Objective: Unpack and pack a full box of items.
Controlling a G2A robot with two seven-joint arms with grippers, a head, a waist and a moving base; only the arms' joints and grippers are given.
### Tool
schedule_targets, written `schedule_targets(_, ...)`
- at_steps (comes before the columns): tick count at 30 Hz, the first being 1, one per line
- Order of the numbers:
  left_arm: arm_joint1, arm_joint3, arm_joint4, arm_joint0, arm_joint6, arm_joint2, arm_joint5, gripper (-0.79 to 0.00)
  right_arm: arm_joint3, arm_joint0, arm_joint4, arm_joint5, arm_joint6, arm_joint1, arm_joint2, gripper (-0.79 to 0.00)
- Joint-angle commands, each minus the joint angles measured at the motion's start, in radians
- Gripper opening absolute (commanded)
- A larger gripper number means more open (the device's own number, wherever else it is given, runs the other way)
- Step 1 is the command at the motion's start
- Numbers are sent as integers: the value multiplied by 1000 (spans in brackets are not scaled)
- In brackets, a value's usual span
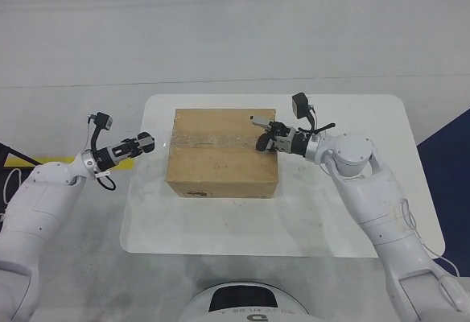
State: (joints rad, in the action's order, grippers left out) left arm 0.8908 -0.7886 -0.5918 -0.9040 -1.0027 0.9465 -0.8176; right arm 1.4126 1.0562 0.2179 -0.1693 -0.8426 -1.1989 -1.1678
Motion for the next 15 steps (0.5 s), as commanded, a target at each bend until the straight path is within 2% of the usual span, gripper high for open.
schedule_targets(1, -1, 0, -3, 1, 1, -3, -1, -785, 0, 0, 0, 0, 0, 0, 0, 0)
schedule_targets(5, -3, 2, 2, 5, 9, -10, -9, -785, 4, 2, -1, 5, 5, 0, 0, 0)
schedule_targets(11, -4, -1, -2, 11, 16, -20, -15, -785, 79, 52, 28, 84, 15, 7, -37, 0)
schedule_targets(15, -6, -5, -8, 14, 18, -25, -18, -785, 108, 73, 26, 84, 14, 14, -61, 0)
